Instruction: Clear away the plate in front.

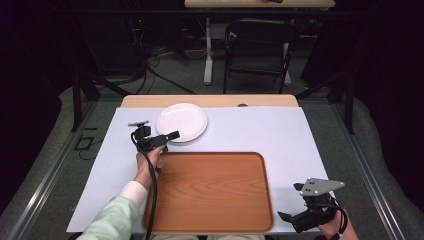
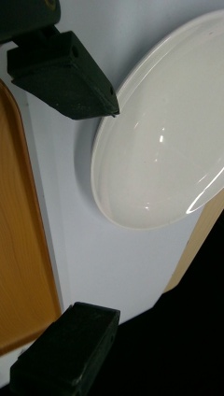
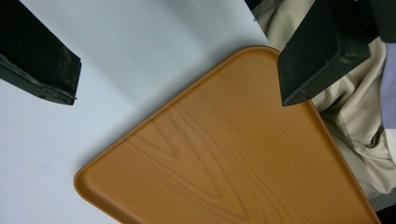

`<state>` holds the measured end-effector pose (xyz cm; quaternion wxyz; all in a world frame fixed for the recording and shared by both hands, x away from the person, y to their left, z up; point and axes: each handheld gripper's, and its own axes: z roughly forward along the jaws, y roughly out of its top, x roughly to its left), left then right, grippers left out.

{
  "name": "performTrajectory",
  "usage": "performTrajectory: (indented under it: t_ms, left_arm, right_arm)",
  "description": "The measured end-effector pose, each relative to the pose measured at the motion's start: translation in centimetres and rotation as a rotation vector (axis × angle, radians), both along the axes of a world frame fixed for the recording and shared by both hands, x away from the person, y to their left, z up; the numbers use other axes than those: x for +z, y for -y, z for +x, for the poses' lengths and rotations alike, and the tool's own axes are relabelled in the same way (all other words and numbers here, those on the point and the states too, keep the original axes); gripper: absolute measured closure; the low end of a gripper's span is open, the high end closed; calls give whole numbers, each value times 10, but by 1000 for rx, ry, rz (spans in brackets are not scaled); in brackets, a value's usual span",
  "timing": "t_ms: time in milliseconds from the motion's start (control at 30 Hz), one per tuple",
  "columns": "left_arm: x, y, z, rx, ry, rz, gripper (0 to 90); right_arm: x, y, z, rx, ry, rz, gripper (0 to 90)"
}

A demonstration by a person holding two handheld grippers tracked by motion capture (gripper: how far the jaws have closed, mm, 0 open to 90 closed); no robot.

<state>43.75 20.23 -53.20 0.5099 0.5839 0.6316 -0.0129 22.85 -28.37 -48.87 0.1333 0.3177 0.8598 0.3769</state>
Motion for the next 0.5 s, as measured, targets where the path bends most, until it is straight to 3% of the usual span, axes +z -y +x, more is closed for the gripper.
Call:
performTrajectory:
  t_ms: [33,300,367,500]
  left_arm:
    - [-4,0,2,10,-20,-30,63]
    - [-13,3,9,75,-71,-91,109]
    - [-17,4,12,109,-108,-134,113]
    - [-20,8,14,130,-129,-126,133]
  right_arm:
    - [0,0,0,1,-2,0,0]
    - [0,-1,0,2,-3,-1,0]
    - [0,-1,0,2,-7,-5,0]
    - [-1,-2,1,8,-8,-14,0]
